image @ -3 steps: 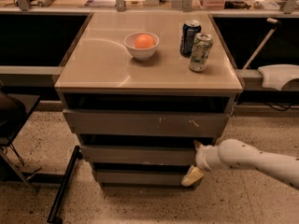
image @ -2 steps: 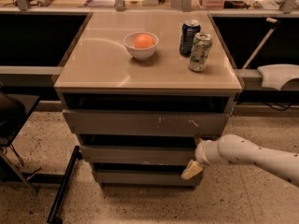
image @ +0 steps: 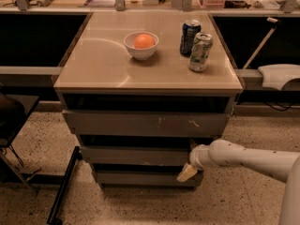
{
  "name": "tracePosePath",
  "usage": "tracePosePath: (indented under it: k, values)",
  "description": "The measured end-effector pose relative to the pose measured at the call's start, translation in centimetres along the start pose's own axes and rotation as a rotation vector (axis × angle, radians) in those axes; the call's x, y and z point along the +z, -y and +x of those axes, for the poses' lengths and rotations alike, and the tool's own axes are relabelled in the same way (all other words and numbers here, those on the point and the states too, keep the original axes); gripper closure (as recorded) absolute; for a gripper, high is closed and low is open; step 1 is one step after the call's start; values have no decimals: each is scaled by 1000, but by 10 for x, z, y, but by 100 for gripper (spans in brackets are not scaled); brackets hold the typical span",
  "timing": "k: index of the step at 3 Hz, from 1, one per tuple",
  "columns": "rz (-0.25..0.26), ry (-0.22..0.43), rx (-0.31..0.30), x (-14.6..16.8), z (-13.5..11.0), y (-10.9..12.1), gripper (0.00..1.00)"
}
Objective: Open middle drawer
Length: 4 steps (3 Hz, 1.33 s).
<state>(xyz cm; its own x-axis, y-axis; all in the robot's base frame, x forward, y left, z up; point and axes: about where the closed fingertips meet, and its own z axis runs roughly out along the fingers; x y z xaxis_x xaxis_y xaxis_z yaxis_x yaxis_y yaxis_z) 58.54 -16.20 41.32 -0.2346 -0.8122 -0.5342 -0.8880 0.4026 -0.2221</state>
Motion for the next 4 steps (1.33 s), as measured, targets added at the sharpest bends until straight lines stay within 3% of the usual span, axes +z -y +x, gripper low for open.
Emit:
tracePosePath:
  k: [1, 3, 4]
  values:
    - [0, 0, 0, 0, 0, 0, 19]
    - [0, 0, 0, 0, 0, 0, 65]
    - [3, 9, -44, -6, -2, -8, 89]
